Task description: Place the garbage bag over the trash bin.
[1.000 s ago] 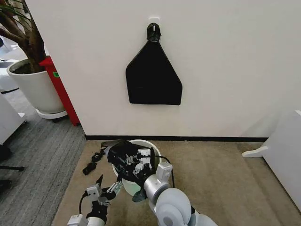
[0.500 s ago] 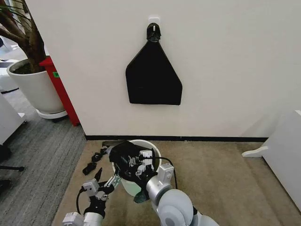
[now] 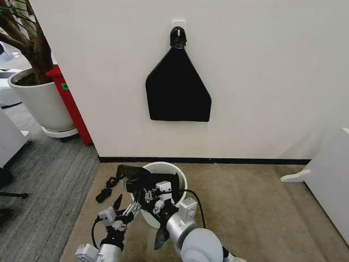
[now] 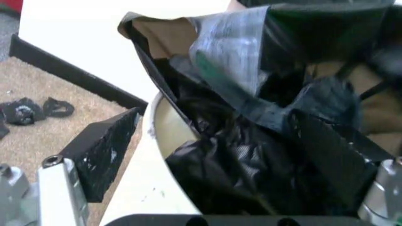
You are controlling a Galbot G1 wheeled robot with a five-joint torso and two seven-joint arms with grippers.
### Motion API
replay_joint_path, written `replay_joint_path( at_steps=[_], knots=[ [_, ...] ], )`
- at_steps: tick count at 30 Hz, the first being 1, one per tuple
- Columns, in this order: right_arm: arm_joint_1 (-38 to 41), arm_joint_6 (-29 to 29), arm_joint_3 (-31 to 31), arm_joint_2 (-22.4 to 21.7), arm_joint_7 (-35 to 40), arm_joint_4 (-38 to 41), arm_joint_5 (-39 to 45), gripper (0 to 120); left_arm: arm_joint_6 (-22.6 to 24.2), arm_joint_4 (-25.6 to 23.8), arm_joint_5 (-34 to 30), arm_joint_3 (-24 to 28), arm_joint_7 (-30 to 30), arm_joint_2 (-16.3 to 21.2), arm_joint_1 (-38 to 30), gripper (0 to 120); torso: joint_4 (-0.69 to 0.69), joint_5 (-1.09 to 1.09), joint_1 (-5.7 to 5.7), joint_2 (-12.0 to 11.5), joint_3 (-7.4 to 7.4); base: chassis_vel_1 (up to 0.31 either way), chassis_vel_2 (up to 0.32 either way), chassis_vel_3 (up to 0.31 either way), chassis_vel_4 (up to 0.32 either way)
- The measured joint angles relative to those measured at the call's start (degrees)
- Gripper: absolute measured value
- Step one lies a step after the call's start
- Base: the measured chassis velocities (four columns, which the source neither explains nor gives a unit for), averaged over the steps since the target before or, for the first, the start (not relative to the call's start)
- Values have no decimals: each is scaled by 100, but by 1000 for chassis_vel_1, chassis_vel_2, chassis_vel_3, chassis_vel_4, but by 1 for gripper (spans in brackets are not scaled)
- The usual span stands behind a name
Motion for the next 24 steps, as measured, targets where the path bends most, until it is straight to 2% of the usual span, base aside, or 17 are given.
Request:
replay_joint_path(
  at_steps=[6,11,12,17,18,21,23,24],
  knots=[
    [4,22,-20,0,-123,75,-117,0,5,129,29,38,44,-29,-49,93,0,0,0,0,0,0,0,0,0],
    [109,60,91,-2,-163,118,-101,0,-81,211,144,13,247,-33,-2,72,0,0,0,0,0,0,0,0,0],
    [109,60,91,-2,-163,118,-101,0,-81,211,144,13,247,-33,-2,72,0,0,0,0,0,0,0,0,0],
    [210,94,233,36,-167,128,14,0,-166,245,232,1,301,-38,70,50,0,0,0,0,0,0,0,0,0],
    [210,94,233,36,-167,128,14,0,-166,245,232,1,301,-38,70,50,0,0,0,0,0,0,0,0,0],
    [260,110,306,41,-166,127,72,0,-187,243,268,-1,310,-53,108,36,0,0,0,0,0,0,0,0,0],
    [266,112,315,40,-166,127,79,0,-189,242,272,-2,311,-55,113,35,0,0,0,0,0,0,0,0,0],
    [283,116,360,35,-165,127,105,0,-198,230,288,-5,313,-62,130,27,0,0,0,0,0,0,0,0,0]
  ],
)
